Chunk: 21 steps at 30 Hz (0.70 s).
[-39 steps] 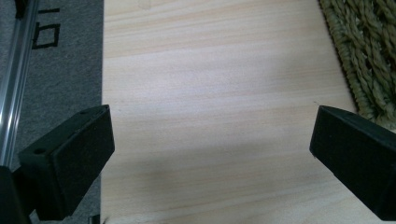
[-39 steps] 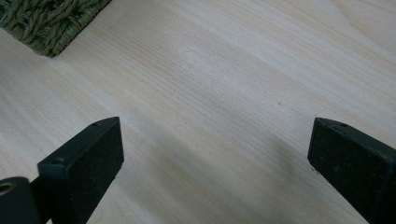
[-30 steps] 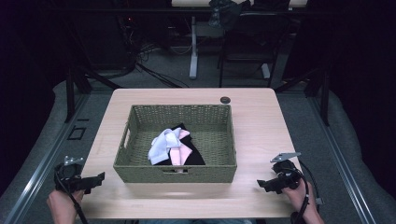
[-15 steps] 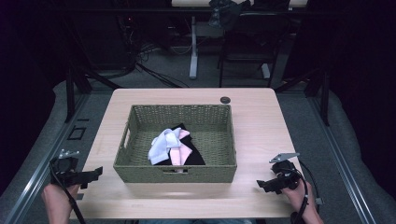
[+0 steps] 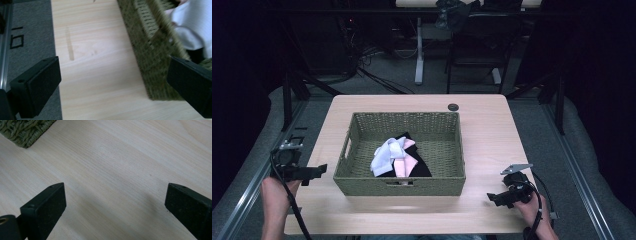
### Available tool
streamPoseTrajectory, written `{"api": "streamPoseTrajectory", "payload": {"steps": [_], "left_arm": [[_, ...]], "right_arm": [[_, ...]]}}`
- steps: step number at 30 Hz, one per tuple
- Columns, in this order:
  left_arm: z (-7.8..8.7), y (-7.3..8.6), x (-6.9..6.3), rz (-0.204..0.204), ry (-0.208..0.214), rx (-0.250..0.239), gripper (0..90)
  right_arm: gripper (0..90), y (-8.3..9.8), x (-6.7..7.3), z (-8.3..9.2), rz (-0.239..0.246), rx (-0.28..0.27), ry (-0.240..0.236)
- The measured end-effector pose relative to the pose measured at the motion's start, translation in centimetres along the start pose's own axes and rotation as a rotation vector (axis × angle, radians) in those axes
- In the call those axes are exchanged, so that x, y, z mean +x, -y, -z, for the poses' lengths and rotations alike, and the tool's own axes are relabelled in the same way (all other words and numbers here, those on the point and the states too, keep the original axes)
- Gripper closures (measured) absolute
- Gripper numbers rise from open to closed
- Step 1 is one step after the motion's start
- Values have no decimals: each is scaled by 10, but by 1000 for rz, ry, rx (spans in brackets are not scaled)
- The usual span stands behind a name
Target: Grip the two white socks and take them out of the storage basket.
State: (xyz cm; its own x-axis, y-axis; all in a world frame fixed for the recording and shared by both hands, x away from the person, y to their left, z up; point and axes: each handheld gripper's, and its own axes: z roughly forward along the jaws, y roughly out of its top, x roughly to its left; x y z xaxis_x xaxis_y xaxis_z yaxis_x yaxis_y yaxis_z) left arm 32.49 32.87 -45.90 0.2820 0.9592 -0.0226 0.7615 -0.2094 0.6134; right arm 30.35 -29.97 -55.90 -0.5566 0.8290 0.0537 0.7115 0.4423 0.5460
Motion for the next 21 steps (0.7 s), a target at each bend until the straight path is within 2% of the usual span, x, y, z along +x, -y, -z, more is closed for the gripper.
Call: {"api": "streamPoseTrajectory", "payload": {"steps": [1,7,10,21], "left_arm": [[0,-8,-3,-7,9,-3,0],[-2,-27,-13,-40,29,6,0],[-4,-38,-18,-57,54,17,0],[-23,-74,-45,-123,111,59,1]], "right_arm": [[29,0,0,0,1,0,1],[29,0,0,0,0,-1,-2],[29,0,0,0,3,-3,-2],[30,0,-1,0,3,-1,-3]]}}
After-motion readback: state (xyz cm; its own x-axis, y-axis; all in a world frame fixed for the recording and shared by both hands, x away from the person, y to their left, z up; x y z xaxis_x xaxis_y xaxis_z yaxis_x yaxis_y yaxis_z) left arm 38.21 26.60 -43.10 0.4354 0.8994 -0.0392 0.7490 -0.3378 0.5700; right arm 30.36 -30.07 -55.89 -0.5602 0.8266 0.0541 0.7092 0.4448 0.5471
